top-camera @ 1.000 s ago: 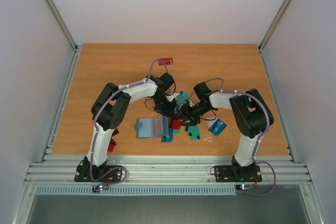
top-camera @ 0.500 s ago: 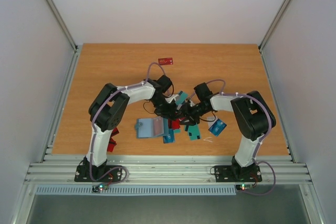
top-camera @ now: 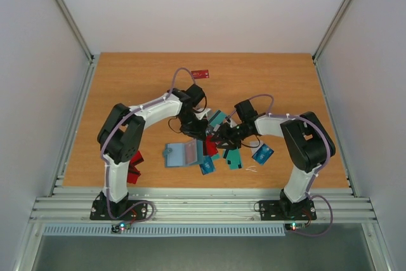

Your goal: Put the credit cards into the card holder

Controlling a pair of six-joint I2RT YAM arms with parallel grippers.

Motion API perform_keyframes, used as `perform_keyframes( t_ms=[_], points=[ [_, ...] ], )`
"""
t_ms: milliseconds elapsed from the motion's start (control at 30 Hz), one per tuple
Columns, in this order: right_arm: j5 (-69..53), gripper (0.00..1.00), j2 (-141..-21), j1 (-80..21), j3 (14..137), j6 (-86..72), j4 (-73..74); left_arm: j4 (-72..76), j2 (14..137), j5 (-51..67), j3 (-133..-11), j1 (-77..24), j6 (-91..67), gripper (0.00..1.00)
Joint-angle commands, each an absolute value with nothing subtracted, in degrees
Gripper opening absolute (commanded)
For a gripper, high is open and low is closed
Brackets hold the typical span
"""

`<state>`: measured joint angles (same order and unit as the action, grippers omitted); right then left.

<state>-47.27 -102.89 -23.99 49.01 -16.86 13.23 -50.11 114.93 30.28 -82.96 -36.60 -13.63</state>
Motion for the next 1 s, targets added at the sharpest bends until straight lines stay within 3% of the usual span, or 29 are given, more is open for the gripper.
perform_keyframes(
  t_ms=[0,433,967],
  points=[
    [-43.61,0.48,-102.36,-24.00,50.09,-15.74,14.97,-54.35,113.34,24.00,-84.04,-36.32,-10.08,0.10],
    [-43.19,0.48,-103.69,-23.99,52.63,-13.78,17.98,-52.56,118.84,18.95,-84.25,-36.38,-8.36,0.10],
    [-48.70,0.47,-106.73,-23.99,54.61,-12.70,15.65,-51.90,122.18,21.45,-85.08,-36.95,-8.94,0.10]
  ],
)
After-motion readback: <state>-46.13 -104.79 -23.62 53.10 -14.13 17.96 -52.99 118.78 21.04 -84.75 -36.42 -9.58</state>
